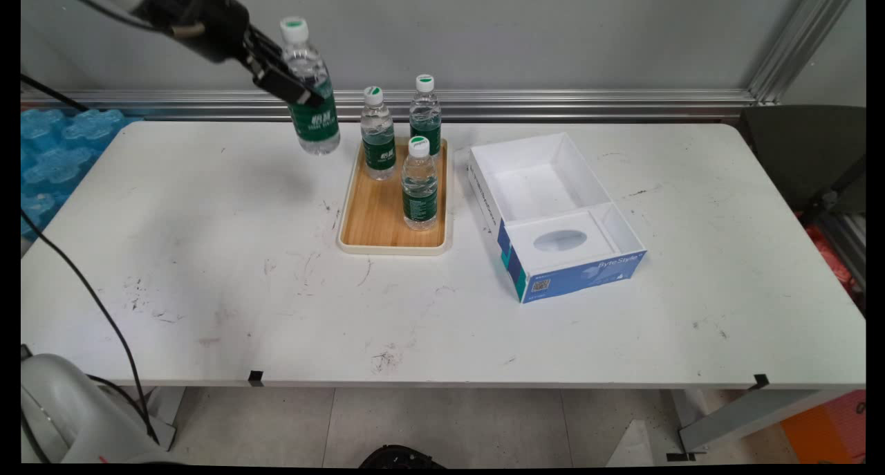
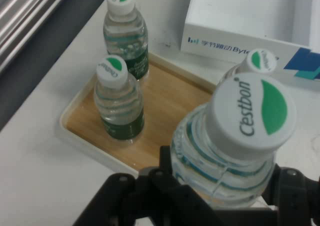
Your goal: Place the picked object on the tray
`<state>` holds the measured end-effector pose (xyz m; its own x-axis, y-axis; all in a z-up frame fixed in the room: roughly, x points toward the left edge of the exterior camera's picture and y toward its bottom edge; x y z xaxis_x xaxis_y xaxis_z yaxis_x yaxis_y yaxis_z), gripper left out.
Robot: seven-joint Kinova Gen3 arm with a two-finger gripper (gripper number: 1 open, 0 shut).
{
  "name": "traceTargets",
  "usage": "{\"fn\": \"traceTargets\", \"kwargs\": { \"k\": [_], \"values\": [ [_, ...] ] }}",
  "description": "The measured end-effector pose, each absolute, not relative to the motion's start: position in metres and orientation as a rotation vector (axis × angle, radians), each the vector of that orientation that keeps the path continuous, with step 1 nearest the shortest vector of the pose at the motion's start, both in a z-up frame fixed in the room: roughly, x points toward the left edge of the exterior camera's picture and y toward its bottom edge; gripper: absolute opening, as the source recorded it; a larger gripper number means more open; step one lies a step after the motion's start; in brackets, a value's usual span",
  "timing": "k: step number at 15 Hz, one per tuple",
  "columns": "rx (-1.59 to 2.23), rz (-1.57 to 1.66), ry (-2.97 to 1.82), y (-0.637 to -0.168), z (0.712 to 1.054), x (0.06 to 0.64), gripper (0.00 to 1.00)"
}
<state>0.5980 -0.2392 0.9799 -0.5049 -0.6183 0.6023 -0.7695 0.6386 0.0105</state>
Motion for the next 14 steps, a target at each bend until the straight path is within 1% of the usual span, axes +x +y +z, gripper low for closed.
{"fn": "traceTargets", "kwargs": {
  "k": [9, 14],
  "values": [
    [1.017, 0.292, -2.299, -0.255, 0.893, 0.604, 0.0],
    [0.96, 0.267, -2.305, -0.263, 0.852, 0.595, 0.0]
  ]
}}
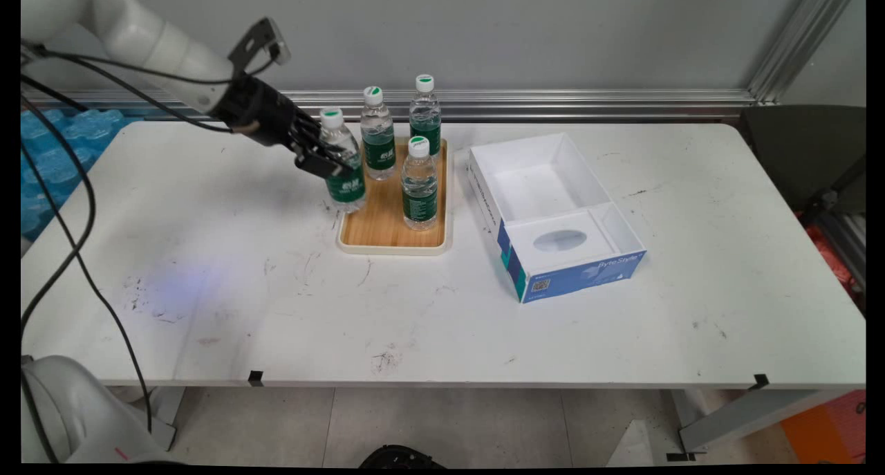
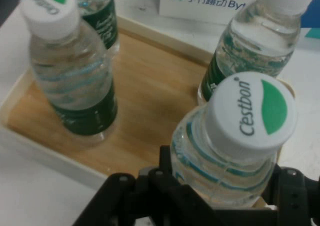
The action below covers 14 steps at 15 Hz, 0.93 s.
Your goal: Place the picked object on the tray
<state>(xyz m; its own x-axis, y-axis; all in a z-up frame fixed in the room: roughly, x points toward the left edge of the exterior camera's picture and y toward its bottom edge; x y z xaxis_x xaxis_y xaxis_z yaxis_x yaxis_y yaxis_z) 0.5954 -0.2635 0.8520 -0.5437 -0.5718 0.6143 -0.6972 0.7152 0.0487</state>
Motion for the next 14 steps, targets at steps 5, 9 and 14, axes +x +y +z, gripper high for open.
{"fn": "traceTargets", "kwargs": {
  "k": [5, 9, 14],
  "values": [
    [0.896, 0.268, -2.307, -0.276, 0.821, 0.583, 0.0],
    [0.858, 0.275, -2.312, -0.282, 0.806, 0.578, 0.0],
    [0.817, 0.279, -2.318, -0.283, 0.797, 0.575, 1.0]
  ]
}}
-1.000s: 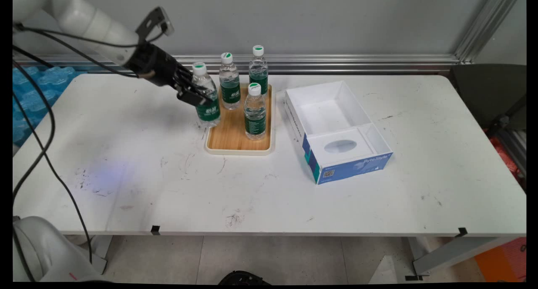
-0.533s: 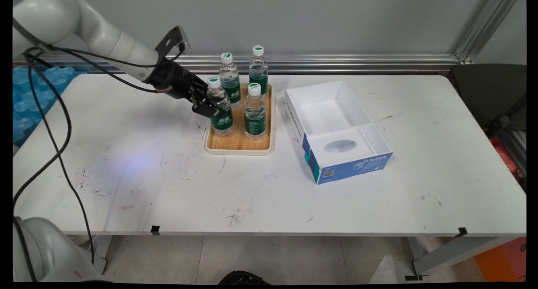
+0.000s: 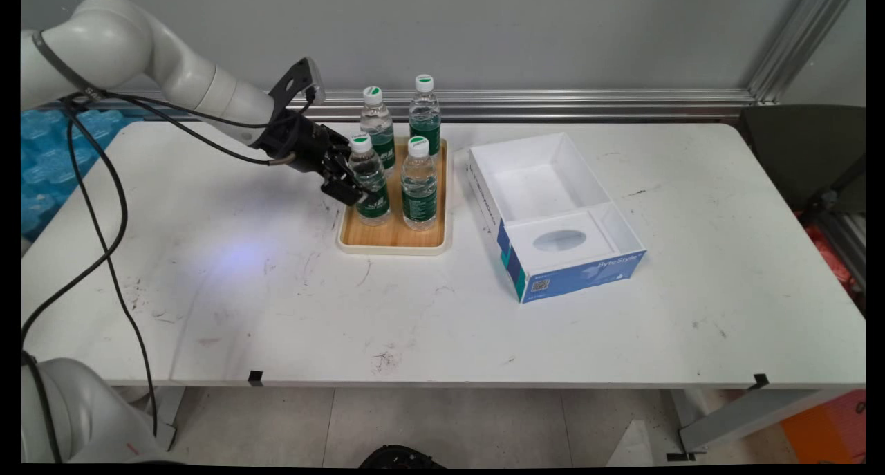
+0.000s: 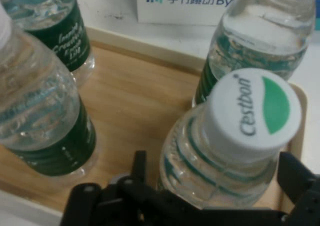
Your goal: Place the picked object on the tray
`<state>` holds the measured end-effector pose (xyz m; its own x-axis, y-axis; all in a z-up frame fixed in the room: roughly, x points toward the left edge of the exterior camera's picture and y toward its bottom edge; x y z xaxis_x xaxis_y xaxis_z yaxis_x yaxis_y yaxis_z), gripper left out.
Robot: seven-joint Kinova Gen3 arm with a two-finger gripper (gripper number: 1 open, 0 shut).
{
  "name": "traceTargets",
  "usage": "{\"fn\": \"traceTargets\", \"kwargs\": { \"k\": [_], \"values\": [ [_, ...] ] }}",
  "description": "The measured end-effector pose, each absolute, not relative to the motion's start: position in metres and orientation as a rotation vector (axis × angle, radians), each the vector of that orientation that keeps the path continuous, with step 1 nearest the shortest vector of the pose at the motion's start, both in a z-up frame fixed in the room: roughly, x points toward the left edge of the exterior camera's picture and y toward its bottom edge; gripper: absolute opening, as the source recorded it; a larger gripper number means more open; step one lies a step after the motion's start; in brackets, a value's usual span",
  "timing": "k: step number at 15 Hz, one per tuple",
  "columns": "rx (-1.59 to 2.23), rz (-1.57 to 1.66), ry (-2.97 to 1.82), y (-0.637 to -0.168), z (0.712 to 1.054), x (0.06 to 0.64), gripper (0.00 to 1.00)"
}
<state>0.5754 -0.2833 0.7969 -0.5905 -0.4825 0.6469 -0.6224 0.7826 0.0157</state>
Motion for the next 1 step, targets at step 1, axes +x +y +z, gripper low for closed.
{"fn": "traceTargets", "kwargs": {
  "k": [1],
  "values": [
    [0.809, 0.279, -2.32, -0.2824, 0.796, 0.5757, 1.0]
  ]
}}
